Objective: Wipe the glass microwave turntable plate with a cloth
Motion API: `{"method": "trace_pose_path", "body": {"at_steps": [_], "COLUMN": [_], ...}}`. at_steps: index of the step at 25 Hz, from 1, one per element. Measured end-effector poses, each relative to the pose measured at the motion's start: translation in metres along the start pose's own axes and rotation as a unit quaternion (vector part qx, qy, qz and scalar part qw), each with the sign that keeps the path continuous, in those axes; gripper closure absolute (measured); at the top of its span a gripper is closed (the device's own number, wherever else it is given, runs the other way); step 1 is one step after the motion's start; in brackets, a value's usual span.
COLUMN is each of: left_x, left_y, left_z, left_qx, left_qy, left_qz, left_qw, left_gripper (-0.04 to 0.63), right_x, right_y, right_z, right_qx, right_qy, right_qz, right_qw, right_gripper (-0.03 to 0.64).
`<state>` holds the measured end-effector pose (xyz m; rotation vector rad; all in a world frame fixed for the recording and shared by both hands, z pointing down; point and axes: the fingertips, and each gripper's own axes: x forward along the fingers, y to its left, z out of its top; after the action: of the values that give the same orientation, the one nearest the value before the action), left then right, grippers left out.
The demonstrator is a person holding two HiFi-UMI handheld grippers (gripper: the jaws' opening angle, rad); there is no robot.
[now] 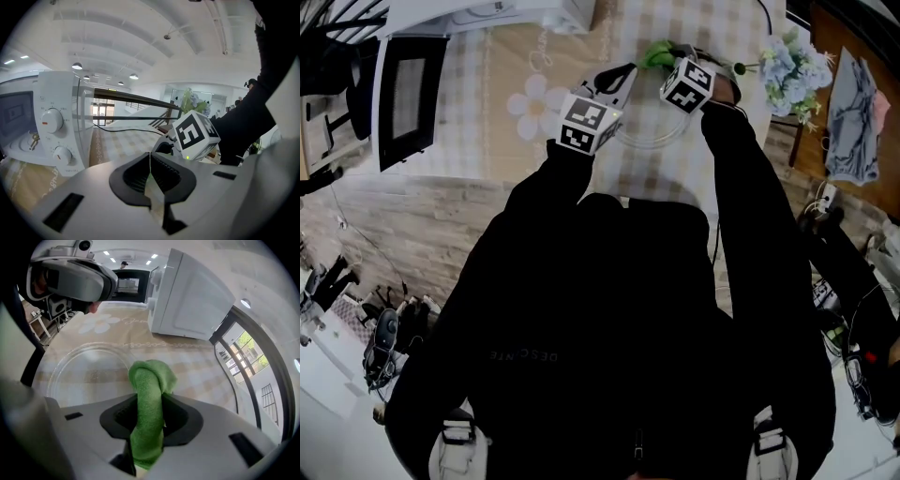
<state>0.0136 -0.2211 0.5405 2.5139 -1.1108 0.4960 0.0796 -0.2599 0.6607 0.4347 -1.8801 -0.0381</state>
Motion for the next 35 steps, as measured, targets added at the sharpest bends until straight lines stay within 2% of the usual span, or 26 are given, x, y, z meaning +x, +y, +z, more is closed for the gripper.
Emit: {"method": "trace_pose_path", "body": {"at_steps": [12,21,35], "left_x": [-0.002,-0.01,-0.032], "left_y": [-0.006,-0.024,-0.061], "left_z": [-0.006,-0.014,-0.037], "left_qx": [0.0,0.005,0.014], "left_qy": [0.005,0.005,0.01], "left_qz": [-0.004,-0.013,-0.033], "left_qw": [1.0,0.9999,0.9993], "left_gripper": [0.574,0.574,0.574], "right_x": [0.003,-0.009,-0.031], "right_y": [0.025,0.067,0.13], "right_z": [-0.007,-0.017,-0.03], "right_qx": [0.002,-0.004,0.012], "right_qy": [0.008,0.019,0.019], "right_qz": [0.036,0.069,0.076], "right_qw": [0.999,0.997,0.997], "right_gripper": [0.486,0.489,0.489]}}
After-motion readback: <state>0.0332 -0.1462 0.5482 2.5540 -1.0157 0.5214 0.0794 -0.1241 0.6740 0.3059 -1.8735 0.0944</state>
